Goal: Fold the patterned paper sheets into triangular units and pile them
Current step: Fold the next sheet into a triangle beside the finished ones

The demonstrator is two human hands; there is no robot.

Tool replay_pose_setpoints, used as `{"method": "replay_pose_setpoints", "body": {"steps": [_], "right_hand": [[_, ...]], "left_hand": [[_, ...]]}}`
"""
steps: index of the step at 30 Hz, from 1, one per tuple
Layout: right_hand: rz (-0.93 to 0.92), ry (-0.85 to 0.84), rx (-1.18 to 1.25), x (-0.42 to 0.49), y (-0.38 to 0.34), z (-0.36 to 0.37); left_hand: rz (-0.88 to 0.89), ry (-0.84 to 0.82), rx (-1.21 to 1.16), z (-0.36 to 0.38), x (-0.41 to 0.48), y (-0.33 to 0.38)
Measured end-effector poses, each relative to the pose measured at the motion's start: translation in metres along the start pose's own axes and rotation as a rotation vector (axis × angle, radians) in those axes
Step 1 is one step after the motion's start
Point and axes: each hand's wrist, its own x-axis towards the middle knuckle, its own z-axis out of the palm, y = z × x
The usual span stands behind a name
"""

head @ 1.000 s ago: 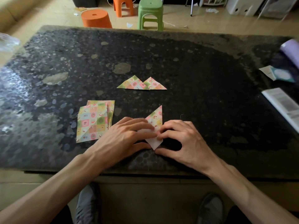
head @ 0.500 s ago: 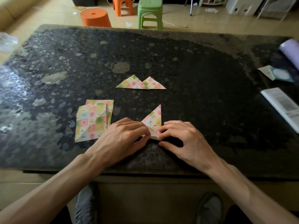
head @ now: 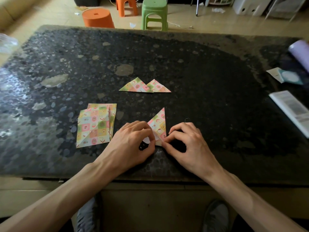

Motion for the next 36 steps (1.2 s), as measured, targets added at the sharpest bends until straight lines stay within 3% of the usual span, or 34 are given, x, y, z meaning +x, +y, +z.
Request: {"method": "replay_pose_setpoints", "body": {"steps": [10,24,36], "right_hand": [[-0.010,0.055,-0.026,0.001,-0.004,0.008],[0.019,-0.038,-0.026,-0.003,0.000,0.004],[0.033,0.040,-0.034,-0.001,0.000,0.010]], "left_hand": [[0.009,0.028,0.006,0.006,0.002,-0.002],[0.010,0.038,0.052,0.009,0.005,-0.005],[0.019,0.046,0.034,0.011,0.006,-0.007]]}}
